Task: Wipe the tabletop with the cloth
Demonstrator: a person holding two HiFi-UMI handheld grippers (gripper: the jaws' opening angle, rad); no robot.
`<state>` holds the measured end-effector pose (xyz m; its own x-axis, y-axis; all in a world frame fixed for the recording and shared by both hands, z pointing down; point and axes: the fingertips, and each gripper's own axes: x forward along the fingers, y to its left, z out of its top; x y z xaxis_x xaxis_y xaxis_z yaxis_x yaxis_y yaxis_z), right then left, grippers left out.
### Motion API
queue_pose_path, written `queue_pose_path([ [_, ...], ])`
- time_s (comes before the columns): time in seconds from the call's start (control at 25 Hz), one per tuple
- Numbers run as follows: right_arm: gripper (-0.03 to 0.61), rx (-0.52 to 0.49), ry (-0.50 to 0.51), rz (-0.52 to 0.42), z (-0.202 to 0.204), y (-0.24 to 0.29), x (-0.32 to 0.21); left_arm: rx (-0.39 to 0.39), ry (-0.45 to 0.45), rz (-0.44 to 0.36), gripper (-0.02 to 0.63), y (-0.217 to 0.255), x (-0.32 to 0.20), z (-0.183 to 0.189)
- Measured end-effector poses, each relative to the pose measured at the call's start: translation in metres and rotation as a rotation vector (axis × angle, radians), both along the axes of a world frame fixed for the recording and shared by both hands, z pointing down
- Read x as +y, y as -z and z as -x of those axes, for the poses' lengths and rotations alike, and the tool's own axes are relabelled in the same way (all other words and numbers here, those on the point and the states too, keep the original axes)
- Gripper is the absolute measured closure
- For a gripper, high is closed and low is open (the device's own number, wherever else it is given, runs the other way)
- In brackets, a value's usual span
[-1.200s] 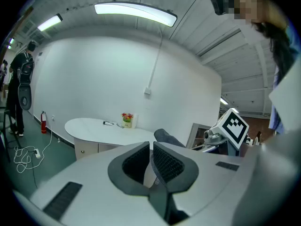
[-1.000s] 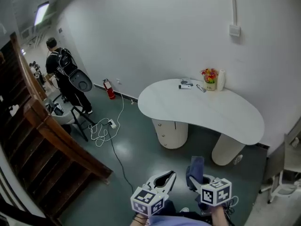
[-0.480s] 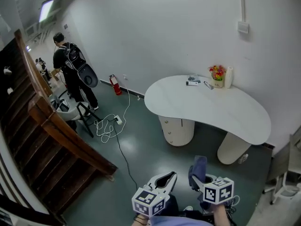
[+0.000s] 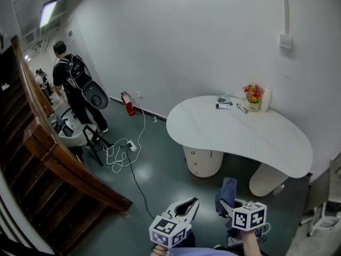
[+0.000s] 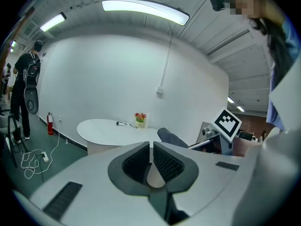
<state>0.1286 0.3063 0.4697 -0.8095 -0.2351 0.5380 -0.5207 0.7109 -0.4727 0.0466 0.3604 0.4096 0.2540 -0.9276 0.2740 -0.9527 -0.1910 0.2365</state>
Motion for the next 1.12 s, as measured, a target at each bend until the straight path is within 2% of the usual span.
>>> queue_pose_path([
  [0.16, 0.517, -0.023, -0.008, 0.019, 0.057, 0.004, -0.021, -0.024, -0.009, -0.002, 0.594, 0.004, -0.022, 0.064],
  [0.32, 0.517, -0.011, -0.056, 0.024, 0.102, 0.001, -0.047, -0.021, -0.022, 0.006, 0.594, 0.006, -0.043, 0.121],
  [0.6, 0.517, 0.022, -0.141, 0.028, 0.155, -0.005, -0.073, 0.002, -0.075, 0.011, 0.594, 0.0, -0.073, 0.192],
  [0.8, 0.517, 0.051, -0.183, 0.047, 0.17, -0.013, -0.079, 0.035, -0.117, 0.036, 0.595, -0.015, -0.092, 0.213],
  [1.12, 0.517, 0.091, -0.203, 0.098, 0.17, -0.032, -0.103, 0.062, -0.148, 0.078, 0.595, -0.035, -0.13, 0.214],
])
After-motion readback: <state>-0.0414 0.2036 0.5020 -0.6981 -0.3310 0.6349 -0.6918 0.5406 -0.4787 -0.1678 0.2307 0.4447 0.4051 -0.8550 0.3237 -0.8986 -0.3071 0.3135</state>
